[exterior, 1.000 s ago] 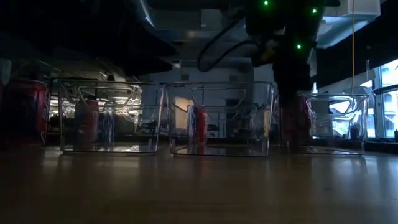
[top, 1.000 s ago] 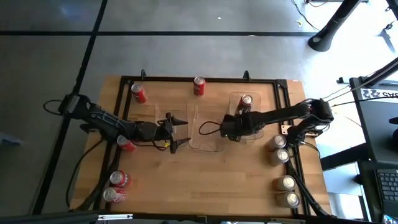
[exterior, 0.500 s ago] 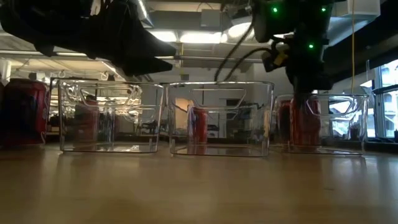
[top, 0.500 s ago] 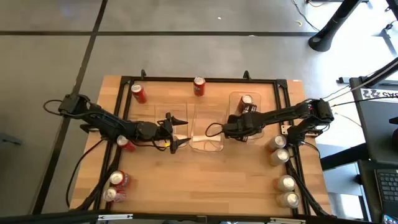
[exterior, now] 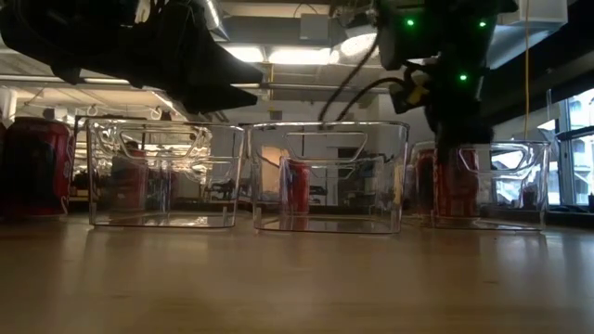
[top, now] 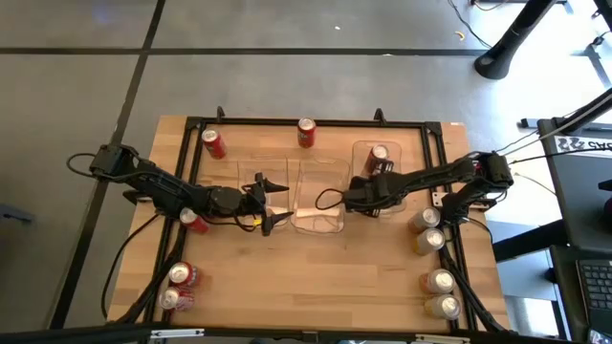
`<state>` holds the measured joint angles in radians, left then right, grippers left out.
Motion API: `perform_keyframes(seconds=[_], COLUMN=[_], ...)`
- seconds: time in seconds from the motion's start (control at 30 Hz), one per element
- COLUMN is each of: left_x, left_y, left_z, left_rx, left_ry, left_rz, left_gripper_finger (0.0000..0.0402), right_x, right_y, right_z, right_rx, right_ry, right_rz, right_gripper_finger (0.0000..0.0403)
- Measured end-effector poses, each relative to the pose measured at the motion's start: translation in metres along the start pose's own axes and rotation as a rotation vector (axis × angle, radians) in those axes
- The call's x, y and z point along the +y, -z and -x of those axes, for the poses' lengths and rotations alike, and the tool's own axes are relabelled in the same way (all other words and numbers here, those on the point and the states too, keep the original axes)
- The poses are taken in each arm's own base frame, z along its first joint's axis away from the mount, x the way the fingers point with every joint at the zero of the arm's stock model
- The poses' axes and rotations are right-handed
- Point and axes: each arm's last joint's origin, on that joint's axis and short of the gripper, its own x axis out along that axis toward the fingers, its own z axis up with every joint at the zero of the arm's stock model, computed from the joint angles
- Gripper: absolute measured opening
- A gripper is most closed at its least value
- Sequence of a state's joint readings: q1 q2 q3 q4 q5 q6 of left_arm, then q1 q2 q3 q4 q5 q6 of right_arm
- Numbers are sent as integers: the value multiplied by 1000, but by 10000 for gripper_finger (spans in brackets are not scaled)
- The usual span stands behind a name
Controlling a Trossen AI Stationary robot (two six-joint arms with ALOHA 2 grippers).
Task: Sort soda cans
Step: Adjust the red soda cans in the right transparent bin
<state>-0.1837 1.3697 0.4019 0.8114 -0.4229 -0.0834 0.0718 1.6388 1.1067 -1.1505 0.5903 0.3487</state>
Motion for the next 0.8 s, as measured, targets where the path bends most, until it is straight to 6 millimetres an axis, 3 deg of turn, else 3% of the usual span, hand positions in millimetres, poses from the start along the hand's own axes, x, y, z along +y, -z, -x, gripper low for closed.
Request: perform_keyframes(seconds=[0.33, 0.6, 0.8], left_x=[0, 0, 0], left_y=[0, 0, 0], left_z=[0, 0, 0], left_rx=[0, 0, 0], left_ry=[0, 0, 0], left_rz=[0, 0, 14], left_gripper_finger=[363, 363, 363], right_x=[-3, -17, -45], right_y=[10, -21, -48], right_z=[3, 30, 13], right_rx=[86, -107, -200], right_ry=[29, 36, 19], right_rz=[5, -55, -170], right_gripper_finger=[7, 7, 7])
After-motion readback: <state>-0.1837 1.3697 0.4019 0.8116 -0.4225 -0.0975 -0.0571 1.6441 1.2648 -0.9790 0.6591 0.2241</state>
